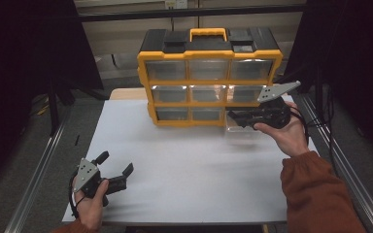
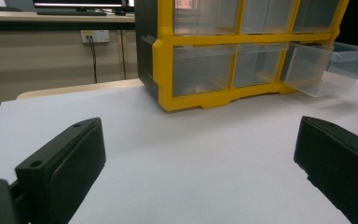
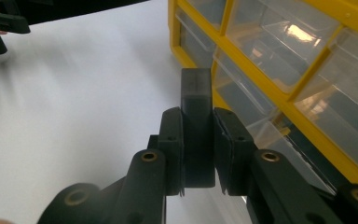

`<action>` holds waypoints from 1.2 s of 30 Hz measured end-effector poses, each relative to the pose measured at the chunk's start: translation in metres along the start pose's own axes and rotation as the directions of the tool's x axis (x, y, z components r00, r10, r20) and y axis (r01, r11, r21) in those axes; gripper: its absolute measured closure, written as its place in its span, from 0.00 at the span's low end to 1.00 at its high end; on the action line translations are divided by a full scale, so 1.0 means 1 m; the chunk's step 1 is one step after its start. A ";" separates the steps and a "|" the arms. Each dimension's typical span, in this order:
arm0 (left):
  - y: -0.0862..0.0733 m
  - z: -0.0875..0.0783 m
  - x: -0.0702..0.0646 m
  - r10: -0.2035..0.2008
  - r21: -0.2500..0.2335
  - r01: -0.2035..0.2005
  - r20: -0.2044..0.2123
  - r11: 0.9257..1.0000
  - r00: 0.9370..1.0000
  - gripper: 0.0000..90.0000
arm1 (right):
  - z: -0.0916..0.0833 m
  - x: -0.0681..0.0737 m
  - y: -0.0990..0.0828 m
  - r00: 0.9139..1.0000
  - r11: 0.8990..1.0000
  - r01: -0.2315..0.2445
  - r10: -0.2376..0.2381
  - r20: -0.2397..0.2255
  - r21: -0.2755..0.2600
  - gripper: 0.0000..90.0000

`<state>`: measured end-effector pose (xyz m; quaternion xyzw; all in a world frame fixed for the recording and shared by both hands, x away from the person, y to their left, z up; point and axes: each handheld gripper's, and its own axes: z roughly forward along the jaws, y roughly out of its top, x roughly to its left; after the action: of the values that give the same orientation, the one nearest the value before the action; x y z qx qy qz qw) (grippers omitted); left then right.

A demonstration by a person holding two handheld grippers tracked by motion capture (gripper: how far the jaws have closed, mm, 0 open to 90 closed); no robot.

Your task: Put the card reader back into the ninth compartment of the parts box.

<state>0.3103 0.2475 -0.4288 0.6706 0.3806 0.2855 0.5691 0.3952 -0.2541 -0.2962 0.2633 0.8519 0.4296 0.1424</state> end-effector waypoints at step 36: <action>0.000 0.001 0.000 -0.001 -0.001 0.001 0.002 1.000 1.000 0.02 | 0.009 -0.036 0.018 0.997 0.981 -0.025 0.011 0.076 0.193 0.82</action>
<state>0.3108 0.2472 -0.4289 0.6703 0.3803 0.2847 0.5701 0.4345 -0.2600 -0.2860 0.2994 0.8814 0.3359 0.1439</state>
